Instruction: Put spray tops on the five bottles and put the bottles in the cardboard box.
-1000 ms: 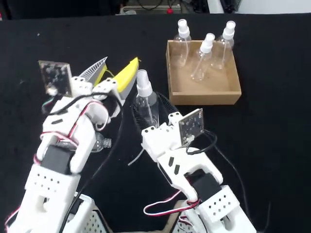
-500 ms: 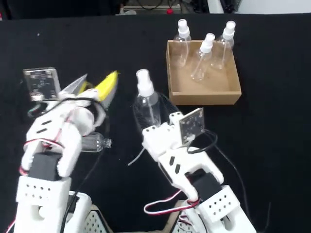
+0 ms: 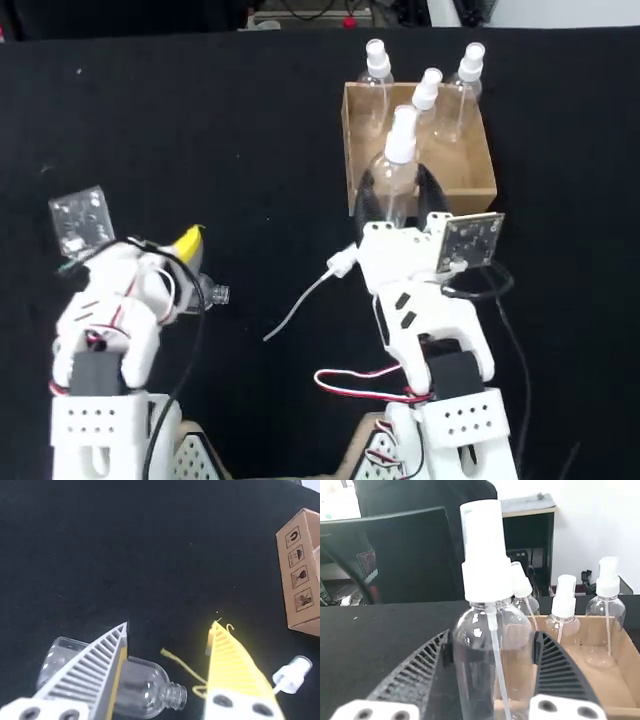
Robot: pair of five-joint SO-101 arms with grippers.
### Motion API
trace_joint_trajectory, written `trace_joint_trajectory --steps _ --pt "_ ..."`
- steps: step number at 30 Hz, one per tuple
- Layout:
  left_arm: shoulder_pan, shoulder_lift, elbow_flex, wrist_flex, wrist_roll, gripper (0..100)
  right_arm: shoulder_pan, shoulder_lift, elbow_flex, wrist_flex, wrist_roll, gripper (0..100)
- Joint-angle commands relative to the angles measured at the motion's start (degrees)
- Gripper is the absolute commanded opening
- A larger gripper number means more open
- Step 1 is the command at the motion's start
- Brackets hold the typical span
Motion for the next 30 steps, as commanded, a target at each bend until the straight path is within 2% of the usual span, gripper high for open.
trace_joint_trajectory --steps 1,8,12,21,30 --pt "1.5 -8.1 9.5 -8.4 0.0 25 1.3 -1.4 -3.3 -4.5 -0.7 19.8" --pt "2.0 -22.2 13.7 0.1 0.3 25 1.1 -1.3 -3.3 -9.8 -0.8 19.8" --pt "2.0 -21.0 15.4 0.0 0.4 25 1.1 1.7 -4.3 -12.2 -0.8 19.8" --pt "1.5 -21.0 17.4 -0.4 0.4 25 1.2 23.3 -13.8 -17.5 -0.8 19.8" --pt "2.0 -21.0 18.6 -0.5 0.4 25 1.3 41.5 -14.8 -32.0 -0.6 19.8"
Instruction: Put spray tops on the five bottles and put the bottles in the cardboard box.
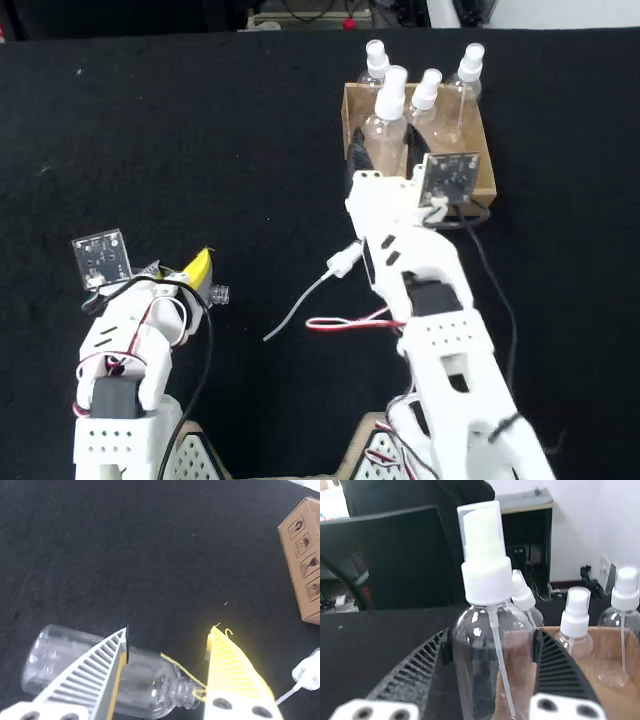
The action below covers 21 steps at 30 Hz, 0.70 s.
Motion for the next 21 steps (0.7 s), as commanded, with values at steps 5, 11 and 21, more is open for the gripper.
trace_joint_trajectory --steps 5,11,21 --pt "0.8 -0.3 0.0 -0.4 0.4 25 1.1 10.9 -3.9 -15.8 0.2 19.8" --pt "0.8 -0.3 0.0 -0.4 0.4 25 1.1 16.8 -3.9 -23.0 0.2 19.8" --pt "0.9 -0.3 0.1 -0.4 0.3 25 4.0 23.3 -5.2 -25.8 -0.2 19.8"
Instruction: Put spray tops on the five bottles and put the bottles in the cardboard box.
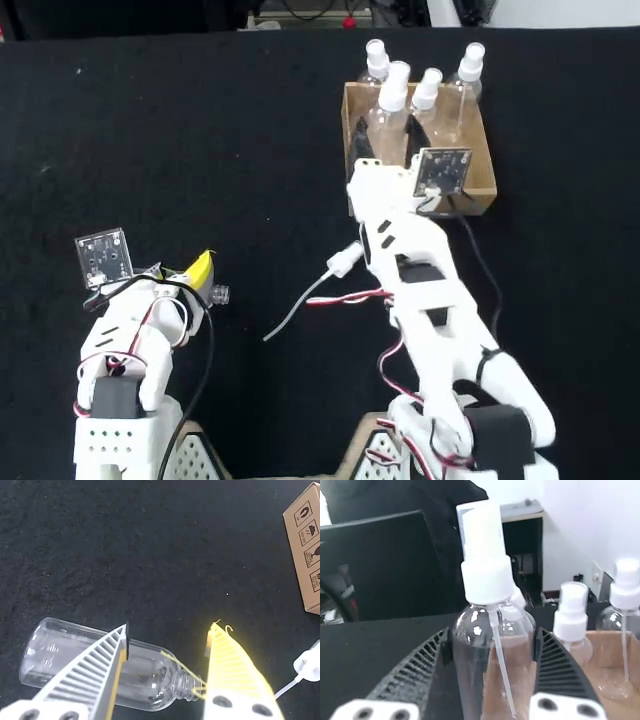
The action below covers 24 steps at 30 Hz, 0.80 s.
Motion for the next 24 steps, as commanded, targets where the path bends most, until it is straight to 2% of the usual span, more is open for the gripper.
trace_joint_trajectory --steps 1,24 --pt "0.7 -0.5 -0.6 -0.4 0.3 25 1.2 1.3 -3.4 -1.9 -0.2 19.8" --pt "0.7 -0.5 -0.6 -0.4 0.0 25 1.5 11.7 -6.8 -2.1 0.2 19.8"
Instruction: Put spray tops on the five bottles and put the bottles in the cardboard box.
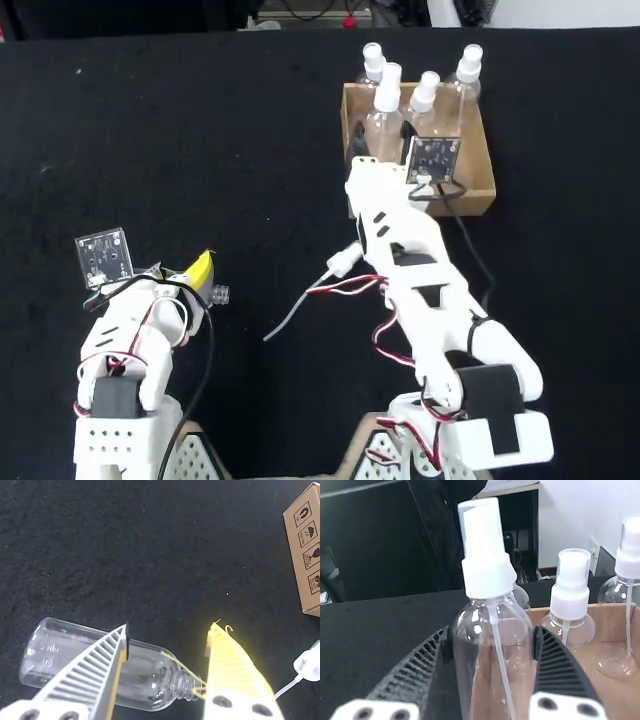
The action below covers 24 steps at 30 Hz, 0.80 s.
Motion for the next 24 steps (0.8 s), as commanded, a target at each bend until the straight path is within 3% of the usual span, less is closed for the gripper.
trace_joint_trajectory --steps 1,7,14,20,24 --pt "0.7 -0.5 -0.6 -0.4 0.0 25 1.3 0.0 -1.6 -0.9 0.2 19.8" --pt "0.7 -0.5 -0.5 -0.4 0.0 25 1.4 0.4 -1.1 -7.3 0.2 19.8" --pt "0.7 -0.5 -0.5 -0.4 0.0 25 1.3 0.4 -1.2 -7.6 0.2 19.8" --pt "0.7 -0.5 4.3 -8.9 0.3 25 1.3 0.5 -1.5 -7.6 0.2 20.1" --pt "0.7 -0.5 4.4 -9.2 0.4 25 1.4 0.5 -1.1 -7.6 0.2 20.1"
